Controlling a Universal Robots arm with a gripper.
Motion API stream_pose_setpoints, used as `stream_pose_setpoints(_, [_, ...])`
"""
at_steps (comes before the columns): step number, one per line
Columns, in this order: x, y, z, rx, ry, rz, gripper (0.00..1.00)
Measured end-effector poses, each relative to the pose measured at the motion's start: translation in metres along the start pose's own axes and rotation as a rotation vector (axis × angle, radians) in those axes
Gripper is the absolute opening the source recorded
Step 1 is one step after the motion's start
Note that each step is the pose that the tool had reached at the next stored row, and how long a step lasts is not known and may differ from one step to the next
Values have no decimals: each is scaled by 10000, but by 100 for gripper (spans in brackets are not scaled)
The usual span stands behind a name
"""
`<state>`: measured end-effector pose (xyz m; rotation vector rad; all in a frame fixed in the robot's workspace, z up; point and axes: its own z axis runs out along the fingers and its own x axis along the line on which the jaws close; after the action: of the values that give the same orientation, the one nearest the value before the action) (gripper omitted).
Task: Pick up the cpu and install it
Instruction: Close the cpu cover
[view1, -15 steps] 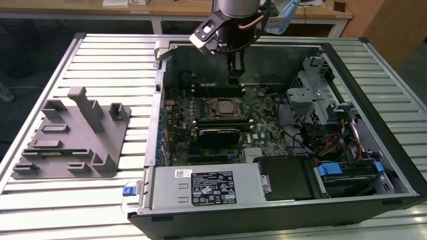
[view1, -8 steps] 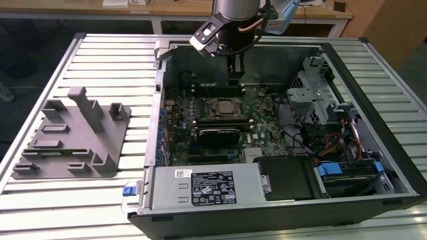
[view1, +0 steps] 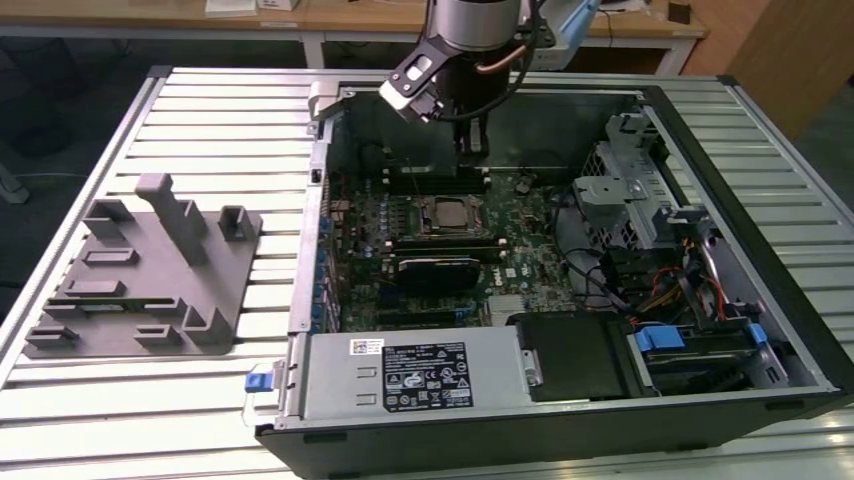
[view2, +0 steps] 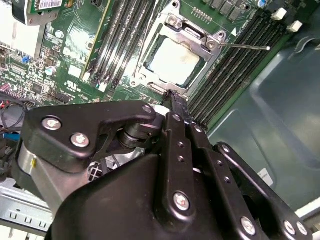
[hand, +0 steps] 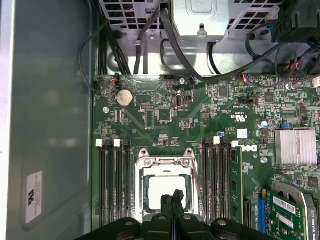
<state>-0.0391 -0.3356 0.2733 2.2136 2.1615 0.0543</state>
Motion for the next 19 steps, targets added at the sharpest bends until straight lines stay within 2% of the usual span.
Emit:
stream_pose_setpoints(8, [-38, -3, 76, -1, 3, 0, 11])
stream_pose_setpoints(19, [-50, -13, 133, 1, 1, 0, 11])
